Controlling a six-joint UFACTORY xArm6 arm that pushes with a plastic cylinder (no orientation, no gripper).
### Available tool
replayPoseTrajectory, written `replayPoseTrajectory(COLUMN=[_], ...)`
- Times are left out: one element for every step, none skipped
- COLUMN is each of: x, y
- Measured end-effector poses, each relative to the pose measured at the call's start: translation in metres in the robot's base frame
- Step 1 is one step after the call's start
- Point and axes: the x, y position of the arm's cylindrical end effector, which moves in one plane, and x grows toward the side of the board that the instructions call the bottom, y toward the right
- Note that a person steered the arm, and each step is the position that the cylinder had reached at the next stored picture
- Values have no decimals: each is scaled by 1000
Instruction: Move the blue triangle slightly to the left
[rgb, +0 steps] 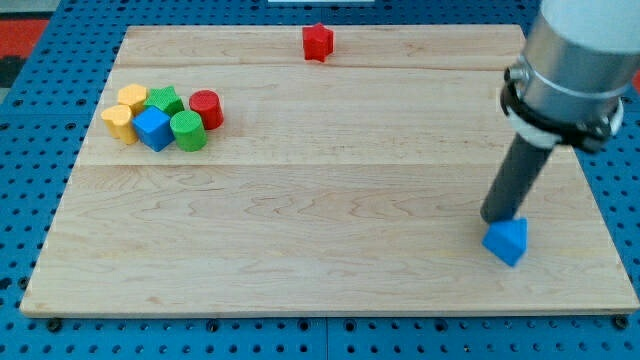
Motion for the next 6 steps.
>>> replayPoseTrajectory(x=[2,32,80,53,39,39], y=[2,80,100,60,9,15])
